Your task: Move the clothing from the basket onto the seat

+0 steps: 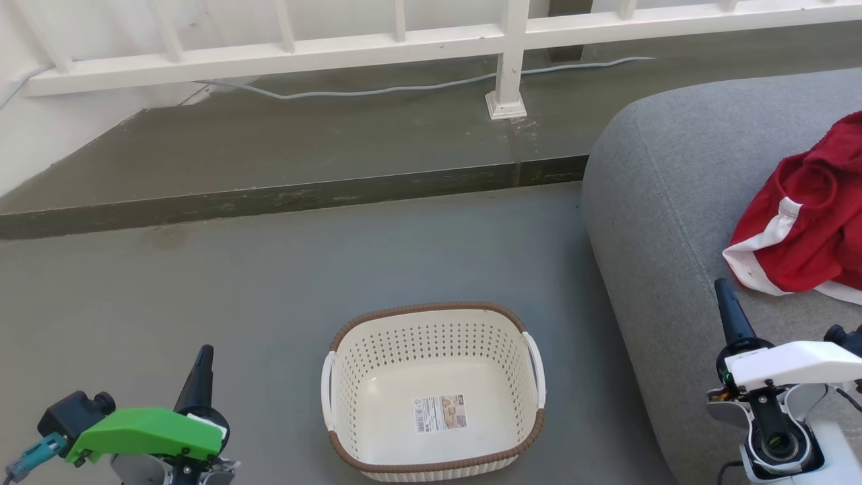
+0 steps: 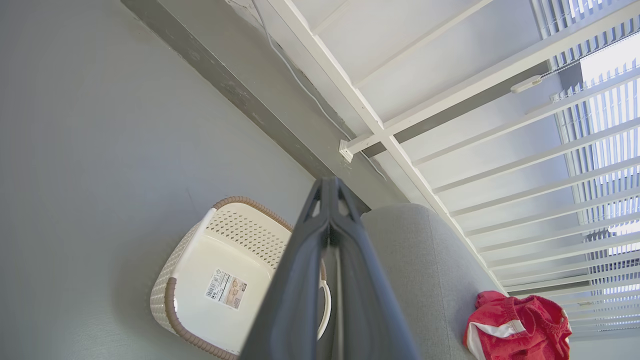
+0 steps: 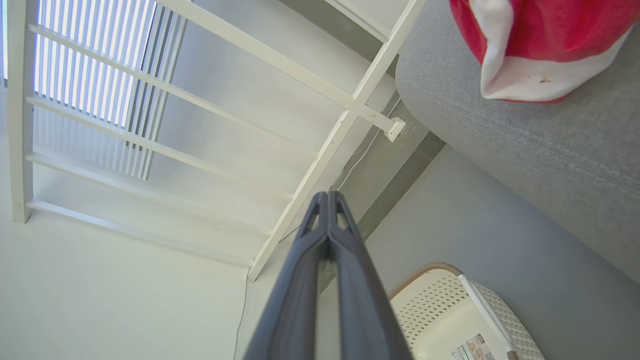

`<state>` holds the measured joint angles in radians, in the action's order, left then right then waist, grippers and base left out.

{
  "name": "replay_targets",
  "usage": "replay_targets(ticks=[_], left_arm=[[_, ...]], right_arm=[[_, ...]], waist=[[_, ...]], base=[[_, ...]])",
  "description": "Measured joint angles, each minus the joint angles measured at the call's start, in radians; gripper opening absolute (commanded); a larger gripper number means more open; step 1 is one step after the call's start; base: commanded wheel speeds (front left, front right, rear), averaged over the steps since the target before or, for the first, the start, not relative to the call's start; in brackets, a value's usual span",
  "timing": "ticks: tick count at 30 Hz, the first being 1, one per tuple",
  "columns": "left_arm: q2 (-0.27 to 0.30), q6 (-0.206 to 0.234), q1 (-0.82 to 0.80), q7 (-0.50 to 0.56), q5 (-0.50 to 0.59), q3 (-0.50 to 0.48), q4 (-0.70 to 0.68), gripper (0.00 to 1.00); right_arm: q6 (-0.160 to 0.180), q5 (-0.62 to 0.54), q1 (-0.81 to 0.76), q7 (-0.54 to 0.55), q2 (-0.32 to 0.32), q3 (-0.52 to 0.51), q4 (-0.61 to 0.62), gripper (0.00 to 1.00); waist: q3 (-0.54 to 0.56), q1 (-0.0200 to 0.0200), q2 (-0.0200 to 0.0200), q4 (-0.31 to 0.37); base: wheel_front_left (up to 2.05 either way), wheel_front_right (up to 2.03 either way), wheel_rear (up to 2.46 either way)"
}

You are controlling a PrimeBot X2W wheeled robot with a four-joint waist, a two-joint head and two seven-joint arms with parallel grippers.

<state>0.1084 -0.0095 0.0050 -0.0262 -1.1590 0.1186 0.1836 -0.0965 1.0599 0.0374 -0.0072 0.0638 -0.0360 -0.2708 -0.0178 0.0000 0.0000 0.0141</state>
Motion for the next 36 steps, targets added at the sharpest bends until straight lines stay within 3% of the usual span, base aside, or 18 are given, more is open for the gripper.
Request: replay_targets(ticks=[36], left_arm=[[-0.027,-0.096,-0.041,0.078,-0.446,-0.120,0.068,0.00]], right_arm=[[-0.018,0.484,0.017,0.109,-0.024,-0.094,-0.007,0.00]], waist=[[0.014,0.0000,0.0000,-0.013]], base=[[0.00,0.00,0.00]])
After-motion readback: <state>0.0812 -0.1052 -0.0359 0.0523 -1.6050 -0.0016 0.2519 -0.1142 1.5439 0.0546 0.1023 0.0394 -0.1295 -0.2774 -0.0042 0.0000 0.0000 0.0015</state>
